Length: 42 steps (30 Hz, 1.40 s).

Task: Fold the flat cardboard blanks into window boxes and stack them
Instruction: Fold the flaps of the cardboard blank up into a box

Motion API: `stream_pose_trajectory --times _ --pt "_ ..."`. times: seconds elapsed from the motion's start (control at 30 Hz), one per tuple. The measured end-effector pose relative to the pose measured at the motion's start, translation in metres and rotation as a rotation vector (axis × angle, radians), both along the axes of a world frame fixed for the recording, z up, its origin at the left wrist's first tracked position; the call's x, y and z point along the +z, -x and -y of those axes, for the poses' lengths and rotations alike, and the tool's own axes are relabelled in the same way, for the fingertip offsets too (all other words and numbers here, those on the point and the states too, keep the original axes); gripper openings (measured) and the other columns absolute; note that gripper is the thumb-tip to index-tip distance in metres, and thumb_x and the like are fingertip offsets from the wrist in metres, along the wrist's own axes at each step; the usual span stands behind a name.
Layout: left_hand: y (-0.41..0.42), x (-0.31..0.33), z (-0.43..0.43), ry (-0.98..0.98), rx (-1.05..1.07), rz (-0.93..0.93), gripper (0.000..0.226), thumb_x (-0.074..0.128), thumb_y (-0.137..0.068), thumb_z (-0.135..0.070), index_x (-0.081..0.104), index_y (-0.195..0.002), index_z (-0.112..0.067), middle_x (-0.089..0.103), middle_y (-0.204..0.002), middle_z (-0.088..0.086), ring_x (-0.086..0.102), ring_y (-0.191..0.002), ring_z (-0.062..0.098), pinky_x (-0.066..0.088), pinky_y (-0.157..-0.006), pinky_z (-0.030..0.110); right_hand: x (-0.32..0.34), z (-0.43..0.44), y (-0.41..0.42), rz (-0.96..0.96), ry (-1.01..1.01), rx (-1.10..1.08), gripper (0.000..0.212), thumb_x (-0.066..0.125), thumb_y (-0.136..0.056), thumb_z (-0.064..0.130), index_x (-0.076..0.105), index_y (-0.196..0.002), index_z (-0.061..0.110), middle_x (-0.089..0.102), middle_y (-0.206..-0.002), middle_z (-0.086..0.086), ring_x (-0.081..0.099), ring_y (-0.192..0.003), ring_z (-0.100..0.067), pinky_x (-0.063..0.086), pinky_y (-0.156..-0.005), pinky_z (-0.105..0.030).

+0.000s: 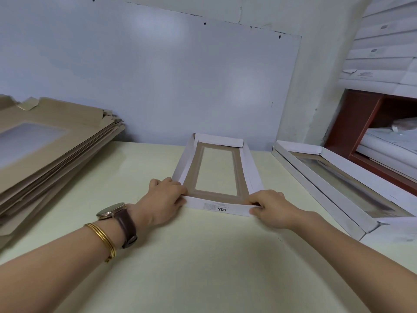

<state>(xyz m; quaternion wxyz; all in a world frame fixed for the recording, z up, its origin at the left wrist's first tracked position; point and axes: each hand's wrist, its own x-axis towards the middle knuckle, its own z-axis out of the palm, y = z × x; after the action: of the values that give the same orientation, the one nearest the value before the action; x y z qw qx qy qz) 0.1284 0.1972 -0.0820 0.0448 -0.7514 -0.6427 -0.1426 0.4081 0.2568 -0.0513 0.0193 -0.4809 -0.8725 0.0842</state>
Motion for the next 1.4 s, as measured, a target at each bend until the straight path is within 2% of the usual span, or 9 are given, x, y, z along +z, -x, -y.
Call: stream_pose_trajectory --times 0.2,0.33,0.5,0.7,0.8,0.93,1.07,1.17,1.4 --pt "-0.003 0.005 0.0 -0.03 -0.025 0.008 0.019 0.047 -0.091 -0.012 0.062 -0.08 -0.015 0.04 -0.068 -0.004 0.043 -0.08 0.017 0.017 -0.074 0.035 0.005 -0.002 -0.005 -0.042 -0.053 0.018 0.028 0.051 -0.085 0.005 0.042 -0.063 0.02 0.032 -0.062 0.004 0.033 -0.062 -0.014 0.027 -0.085 -0.031" --pt "-0.01 0.01 0.002 -0.018 -0.03 -0.056 0.024 0.043 -0.09 -0.02 0.065 -0.082 -0.014 0.05 -0.069 0.003 0.049 -0.087 0.021 0.022 -0.084 0.034 0.002 -0.002 -0.008 -0.073 -0.043 0.053 0.04 0.051 -0.086 0.003 0.024 -0.062 0.019 0.023 -0.063 0.001 0.021 -0.064 -0.019 0.028 -0.079 -0.029" --pt "-0.028 0.015 0.006 0.043 -0.151 -0.021 0.026 0.046 -0.095 -0.034 0.061 -0.086 -0.014 0.046 -0.082 -0.003 0.052 -0.091 0.023 0.037 -0.075 0.031 0.005 0.0 -0.012 -0.145 0.02 0.111 0.046 0.052 -0.085 0.0 0.018 -0.061 0.021 0.02 -0.066 0.0 0.017 -0.066 -0.015 0.018 -0.06 -0.025" --pt "-0.074 0.009 0.002 0.1 -0.263 -0.015 0.029 0.045 -0.098 -0.035 0.059 -0.093 -0.01 0.05 -0.092 0.003 0.051 -0.098 0.025 0.036 -0.074 0.033 0.005 0.003 -0.014 -0.172 0.076 0.191 0.018 0.057 -0.083 -0.001 0.05 -0.072 -0.011 0.024 -0.065 -0.003 0.021 -0.063 -0.015 0.018 -0.06 -0.028" --pt "-0.096 0.01 -0.001 0.104 -0.283 0.001 0.025 0.046 -0.097 -0.031 0.06 -0.1 -0.01 0.052 -0.096 0.004 0.051 -0.098 0.025 0.031 -0.067 0.032 0.009 0.004 -0.013 -0.169 0.096 0.199 0.031 0.064 -0.084 0.003 0.053 -0.056 0.009 0.025 -0.057 0.005 0.023 -0.059 -0.011 0.021 -0.055 -0.024" --pt "-0.113 0.012 0.0 0.089 -0.304 0.016 0.019 0.046 -0.095 -0.022 0.061 -0.104 -0.012 0.058 -0.099 0.006 0.053 -0.097 0.026 0.038 -0.074 0.034 0.017 0.004 -0.011 -0.084 0.169 0.155 0.004 0.068 -0.082 0.006 0.072 -0.081 0.005 0.04 -0.053 0.007 0.036 -0.053 -0.006 0.032 -0.054 -0.018" --pt "-0.121 0.01 0.005 0.052 -0.331 -0.004 0.016 0.046 -0.093 -0.018 0.061 -0.098 -0.013 0.058 -0.097 0.006 0.052 -0.092 0.027 0.031 -0.068 0.031 0.034 0.0 -0.013 -0.078 0.374 -0.015 0.015 0.067 -0.074 0.012 0.075 -0.086 0.013 0.065 -0.063 0.014 0.056 -0.058 0.001 0.045 -0.062 -0.017" --pt "-0.121 0.009 0.005 0.072 -0.353 0.023 0.012 0.045 -0.093 -0.016 0.056 -0.088 -0.012 0.051 -0.09 0.006 0.045 -0.084 0.024 0.024 -0.067 0.028 0.037 -0.007 -0.011 -0.202 0.323 -0.152 0.016 0.06 -0.077 0.007 0.073 -0.084 0.002 0.072 -0.079 -0.008 0.065 -0.061 -0.012 0.049 -0.059 -0.021" --pt "-0.12 0.007 0.003 0.139 -0.336 0.154 0.019 0.048 -0.092 -0.015 0.045 -0.073 -0.018 0.044 -0.081 0.001 0.038 -0.078 0.021 0.026 -0.065 0.03 0.017 -0.013 0.012 0.192 0.041 -0.343 0.016 0.065 -0.074 0.015 0.048 -0.076 0.014 0.052 -0.083 -0.002 0.049 -0.063 -0.017 0.036 -0.055 -0.023"
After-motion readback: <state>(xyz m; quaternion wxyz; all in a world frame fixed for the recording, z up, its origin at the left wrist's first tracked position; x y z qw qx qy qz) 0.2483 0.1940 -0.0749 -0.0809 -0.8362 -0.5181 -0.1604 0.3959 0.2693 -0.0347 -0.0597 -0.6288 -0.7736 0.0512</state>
